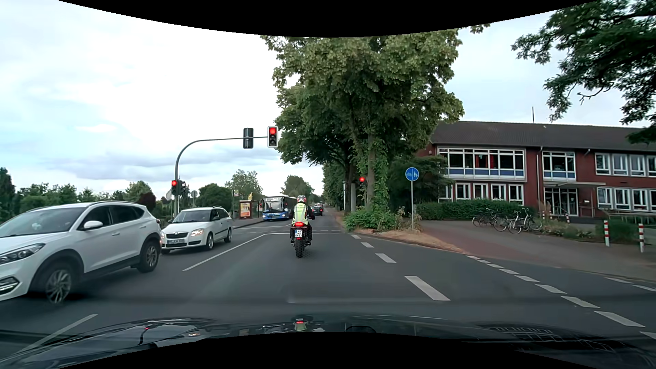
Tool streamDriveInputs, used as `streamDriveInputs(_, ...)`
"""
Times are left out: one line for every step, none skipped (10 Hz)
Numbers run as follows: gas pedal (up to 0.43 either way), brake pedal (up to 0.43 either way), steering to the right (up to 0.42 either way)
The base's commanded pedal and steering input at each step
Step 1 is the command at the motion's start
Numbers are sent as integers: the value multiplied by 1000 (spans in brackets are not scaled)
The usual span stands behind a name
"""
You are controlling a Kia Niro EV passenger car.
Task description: Follow the waypoints while adhering to traffic rules and regulations
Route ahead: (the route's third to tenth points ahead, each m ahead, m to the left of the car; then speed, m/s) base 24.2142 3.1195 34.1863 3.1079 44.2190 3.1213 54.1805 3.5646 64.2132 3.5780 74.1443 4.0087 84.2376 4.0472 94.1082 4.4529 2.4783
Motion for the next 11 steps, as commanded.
streamDriveInputs(47, 0, 7)
streamDriveInputs(47, 0, 10)
streamDriveInputs(47, 0, 11)
streamDriveInputs(39, 0, 11)
streamDriveInputs(28, 0, 10)
streamDriveInputs(28, 0, 10)
streamDriveInputs(20, 0, 9)
streamDriveInputs(0, 0, 4)
streamDriveInputs(0, 0, -9)
streamDriveInputs(0, 0, -22)
streamDriveInputs(0, 0, -40)
